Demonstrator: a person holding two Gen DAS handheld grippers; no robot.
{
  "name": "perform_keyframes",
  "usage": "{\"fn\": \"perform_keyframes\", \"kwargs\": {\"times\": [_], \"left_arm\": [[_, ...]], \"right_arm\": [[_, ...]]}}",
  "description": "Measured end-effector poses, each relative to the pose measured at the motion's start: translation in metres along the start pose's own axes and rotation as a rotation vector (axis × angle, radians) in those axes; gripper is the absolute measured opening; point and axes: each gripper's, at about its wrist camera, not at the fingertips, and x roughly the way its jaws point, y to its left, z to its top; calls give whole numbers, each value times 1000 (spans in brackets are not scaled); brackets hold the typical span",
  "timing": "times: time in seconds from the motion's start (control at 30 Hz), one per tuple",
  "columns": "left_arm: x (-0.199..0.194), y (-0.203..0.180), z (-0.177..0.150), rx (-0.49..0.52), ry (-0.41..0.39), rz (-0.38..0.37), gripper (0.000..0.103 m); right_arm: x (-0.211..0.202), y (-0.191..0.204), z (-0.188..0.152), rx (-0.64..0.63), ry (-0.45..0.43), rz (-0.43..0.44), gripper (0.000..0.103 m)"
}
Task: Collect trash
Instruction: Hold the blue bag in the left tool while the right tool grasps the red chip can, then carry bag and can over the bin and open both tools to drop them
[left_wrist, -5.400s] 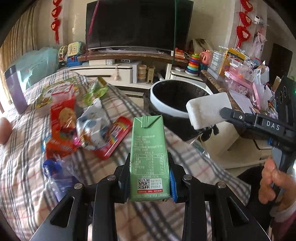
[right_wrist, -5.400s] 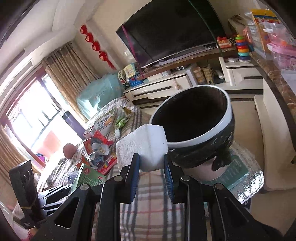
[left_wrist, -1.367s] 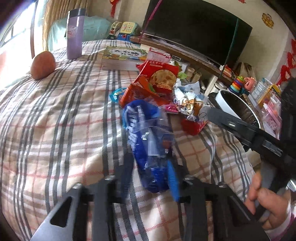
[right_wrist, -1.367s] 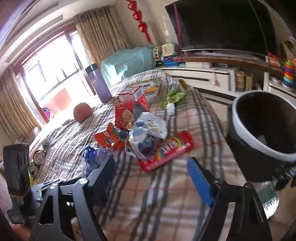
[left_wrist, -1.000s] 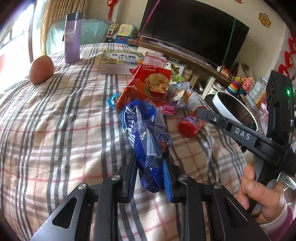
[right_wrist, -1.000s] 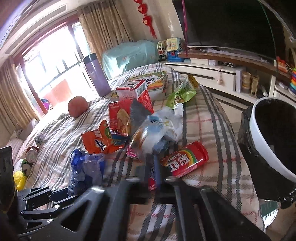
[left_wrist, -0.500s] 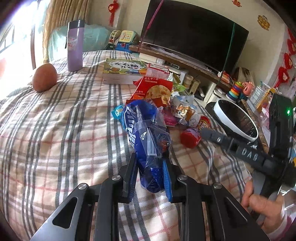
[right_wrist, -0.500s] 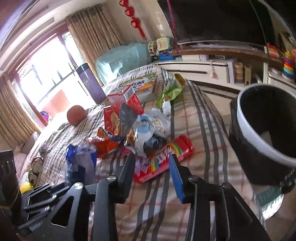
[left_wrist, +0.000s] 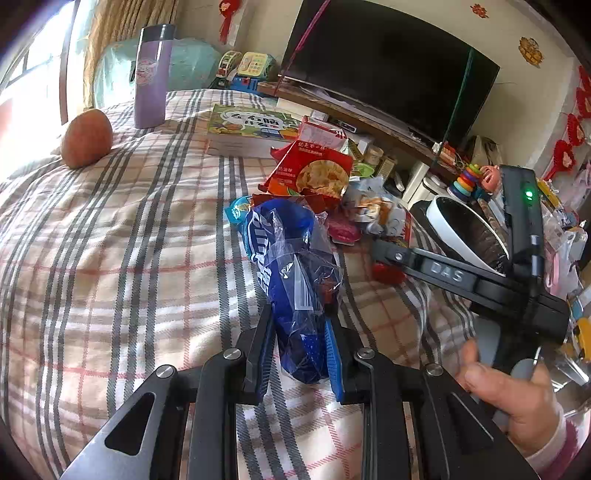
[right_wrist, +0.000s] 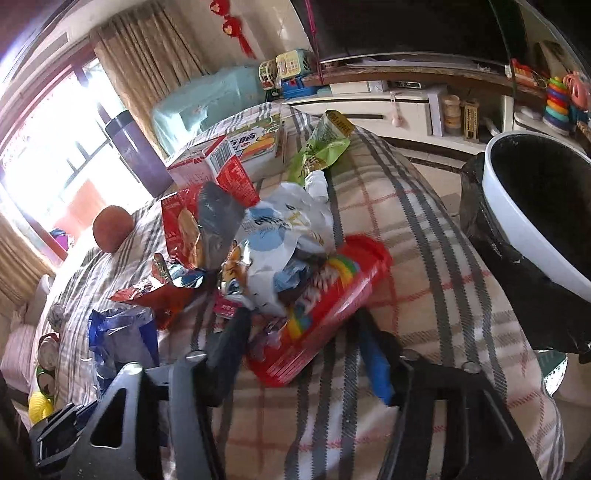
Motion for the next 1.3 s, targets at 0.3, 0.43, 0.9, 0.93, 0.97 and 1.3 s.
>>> {"fn": "perform_keyframes", "kwargs": {"times": [0.3,0.43,0.9,0.93,0.97,1.3], "left_arm": [[-5,-18,-2,25,-2,-46,24],[-7,-27,-3,44,-1,-57,24],[0,-69,2,118,5,-87,24],[1,-72,1,126,8,-91,24],[2,-73,1,129,9,-92,24],[7,-77,3,135,25,-65,24]], "right_arm": [[-35,-12,-18,-56,33,63,34],[-52,-22,-23,-53,35,75,34],[-82,-58,-20,9,-19,90,29],[-82,-60,-21,11,-19,82,29],[-81,-62,-23,12,-16,79,29],[-49,-67,-25,15,22,96,30]]}}
